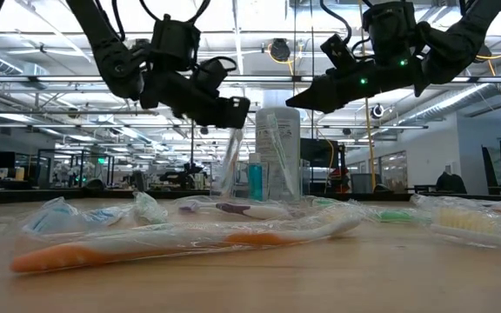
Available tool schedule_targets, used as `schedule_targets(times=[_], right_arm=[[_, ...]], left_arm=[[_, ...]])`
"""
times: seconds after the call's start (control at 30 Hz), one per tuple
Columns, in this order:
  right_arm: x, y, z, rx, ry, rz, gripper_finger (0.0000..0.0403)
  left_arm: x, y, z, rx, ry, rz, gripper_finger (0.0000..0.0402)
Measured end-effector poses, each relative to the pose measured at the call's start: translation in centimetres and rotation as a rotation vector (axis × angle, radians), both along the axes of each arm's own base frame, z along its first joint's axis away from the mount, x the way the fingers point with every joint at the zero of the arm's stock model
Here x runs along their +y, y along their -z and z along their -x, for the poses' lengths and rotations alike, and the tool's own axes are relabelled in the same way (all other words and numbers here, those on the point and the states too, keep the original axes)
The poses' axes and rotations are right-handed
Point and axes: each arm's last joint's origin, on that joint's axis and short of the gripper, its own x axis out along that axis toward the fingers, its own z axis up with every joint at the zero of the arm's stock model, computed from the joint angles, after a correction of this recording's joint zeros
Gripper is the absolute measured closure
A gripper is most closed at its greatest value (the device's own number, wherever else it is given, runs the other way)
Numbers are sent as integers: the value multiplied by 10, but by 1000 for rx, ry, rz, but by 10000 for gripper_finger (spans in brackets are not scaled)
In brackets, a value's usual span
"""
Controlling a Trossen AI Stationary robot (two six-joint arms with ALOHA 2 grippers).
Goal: Pick & Place toothbrushing station
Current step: Put the green toothbrush into the transparent organizer
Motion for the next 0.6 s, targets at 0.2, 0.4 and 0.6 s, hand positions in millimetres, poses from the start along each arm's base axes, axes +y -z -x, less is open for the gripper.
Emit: schedule_targets(times=[0.2,0.4,0.6], right_arm=[[0,0,0,1,0,0,271],[0,0,0,-11,2,-27,271],[0,0,0,-21,3,-47,271]], left_arm=[[-11,5,1,114,-137,-37,275],[-16,11,0,162,-85,-6,232],[-17,16,3,219,-74,26,188]])
